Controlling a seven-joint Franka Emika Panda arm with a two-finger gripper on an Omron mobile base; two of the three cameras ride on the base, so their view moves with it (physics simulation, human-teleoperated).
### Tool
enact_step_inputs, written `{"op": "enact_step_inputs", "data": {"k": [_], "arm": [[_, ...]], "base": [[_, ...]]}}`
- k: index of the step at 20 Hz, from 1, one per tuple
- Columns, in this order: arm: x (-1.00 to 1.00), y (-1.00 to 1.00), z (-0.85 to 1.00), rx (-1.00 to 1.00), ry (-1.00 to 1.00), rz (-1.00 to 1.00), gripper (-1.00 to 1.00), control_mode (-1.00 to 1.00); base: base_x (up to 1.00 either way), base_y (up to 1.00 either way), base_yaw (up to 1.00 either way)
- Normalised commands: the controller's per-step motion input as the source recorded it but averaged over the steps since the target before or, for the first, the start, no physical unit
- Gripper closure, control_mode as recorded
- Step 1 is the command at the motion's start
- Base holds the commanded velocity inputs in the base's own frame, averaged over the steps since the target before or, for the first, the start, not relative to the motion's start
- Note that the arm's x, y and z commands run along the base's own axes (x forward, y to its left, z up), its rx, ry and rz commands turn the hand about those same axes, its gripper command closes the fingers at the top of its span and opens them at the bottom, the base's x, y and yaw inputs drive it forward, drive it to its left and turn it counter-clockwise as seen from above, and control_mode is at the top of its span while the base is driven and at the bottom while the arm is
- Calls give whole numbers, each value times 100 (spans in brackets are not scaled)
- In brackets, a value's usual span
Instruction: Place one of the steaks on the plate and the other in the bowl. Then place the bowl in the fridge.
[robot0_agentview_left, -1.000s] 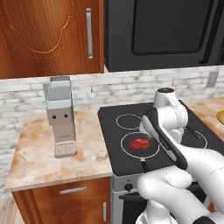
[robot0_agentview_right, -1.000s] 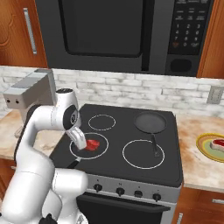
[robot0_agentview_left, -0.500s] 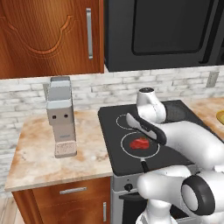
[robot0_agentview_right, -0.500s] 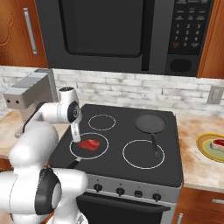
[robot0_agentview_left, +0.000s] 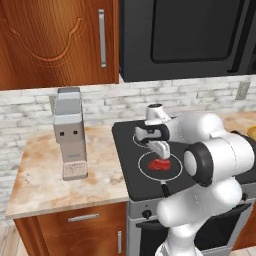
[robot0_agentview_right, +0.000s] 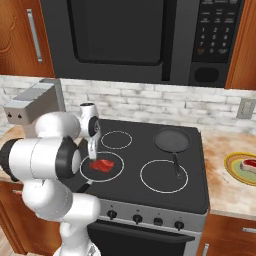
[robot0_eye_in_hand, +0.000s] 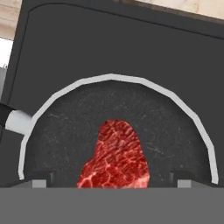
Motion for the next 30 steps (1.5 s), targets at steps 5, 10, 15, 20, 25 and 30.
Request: {"op": "enact_step_inputs", "data": {"k": [5, 10, 15, 20, 25, 30], "arm": [[9, 2, -44, 0, 6, 0, -100, -100], [-34, 2, -15, 4, -3, -4, -100, -100], [-26, 5, -20, 4, -1, -5, -100, -100], [7, 2, -24, 0, -2, 0, -100, -100], [8, 0, -20, 0, 0, 0, -100, -100], [0, 0, -29, 0, 0, 0, -100, -100]], "base": [[0, 0, 0], [0, 0, 0], [0, 0, 0], [0, 0, 0], [0, 0, 0], [0, 0, 0]]}}
